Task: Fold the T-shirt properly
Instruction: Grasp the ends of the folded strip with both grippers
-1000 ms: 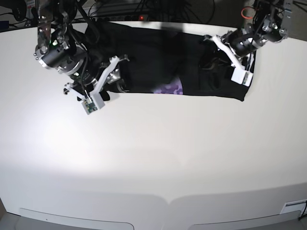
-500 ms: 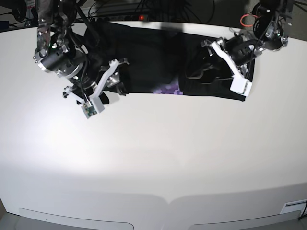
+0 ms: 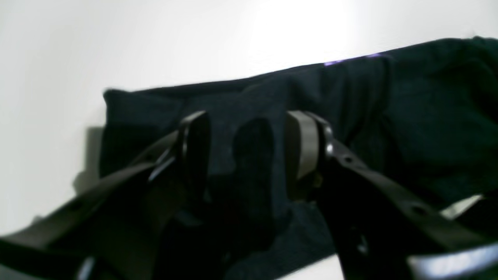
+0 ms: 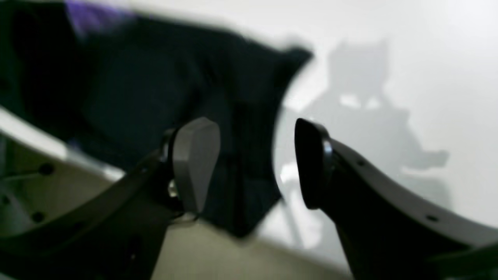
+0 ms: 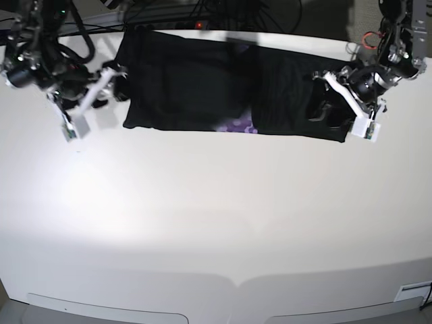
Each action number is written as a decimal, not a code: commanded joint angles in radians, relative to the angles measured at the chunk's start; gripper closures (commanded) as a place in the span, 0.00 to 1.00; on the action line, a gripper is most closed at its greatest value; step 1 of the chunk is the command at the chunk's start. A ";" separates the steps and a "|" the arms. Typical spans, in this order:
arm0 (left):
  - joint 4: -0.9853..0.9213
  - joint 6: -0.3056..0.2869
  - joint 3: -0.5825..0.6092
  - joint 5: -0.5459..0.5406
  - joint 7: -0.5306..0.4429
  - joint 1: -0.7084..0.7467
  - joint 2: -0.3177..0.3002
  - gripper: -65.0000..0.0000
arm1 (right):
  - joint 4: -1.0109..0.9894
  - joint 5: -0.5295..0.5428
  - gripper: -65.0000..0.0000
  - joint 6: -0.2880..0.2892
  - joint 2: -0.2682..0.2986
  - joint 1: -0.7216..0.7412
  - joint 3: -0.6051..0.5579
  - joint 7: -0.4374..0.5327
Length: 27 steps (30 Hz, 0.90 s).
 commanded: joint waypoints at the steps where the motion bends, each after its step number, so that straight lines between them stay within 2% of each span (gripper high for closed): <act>1: -0.003 -0.001 -0.005 -0.011 -0.039 -0.003 -0.010 0.54 | 0.009 0.042 0.46 0.000 0.024 -0.012 0.031 0.003; 6: -0.050 -0.001 -0.005 -0.014 -0.077 -0.003 -0.010 0.54 | -0.119 0.111 0.46 0.001 0.082 -0.058 0.098 -0.002; 9: -0.050 -0.001 -0.005 -0.014 -0.077 -0.006 -0.010 0.54 | -0.249 0.113 0.46 0.005 0.082 -0.026 0.098 0.019; 11: -0.050 -0.001 -0.005 -0.014 -0.085 -0.006 -0.010 0.54 | -0.338 0.150 0.46 0.038 0.082 0.006 0.098 0.010; 14: -0.050 -0.001 -0.005 -0.014 -0.095 -0.006 -0.010 0.54 | -0.452 0.253 0.46 0.127 0.081 0.055 0.098 -0.041; 16: -0.050 -0.001 -0.005 -0.014 -0.096 -0.006 -0.010 0.54 | -0.513 0.310 0.46 0.163 0.080 0.084 0.098 -0.067; 21: -0.050 -0.001 -0.005 -0.014 -0.097 -0.006 -0.008 0.54 | -0.609 0.403 0.46 0.185 0.080 0.132 0.097 -0.116; 27: -0.050 -0.001 -0.005 -0.014 -0.103 -0.006 -0.008 0.54 | -0.612 0.502 0.46 0.201 0.061 0.135 0.097 -0.133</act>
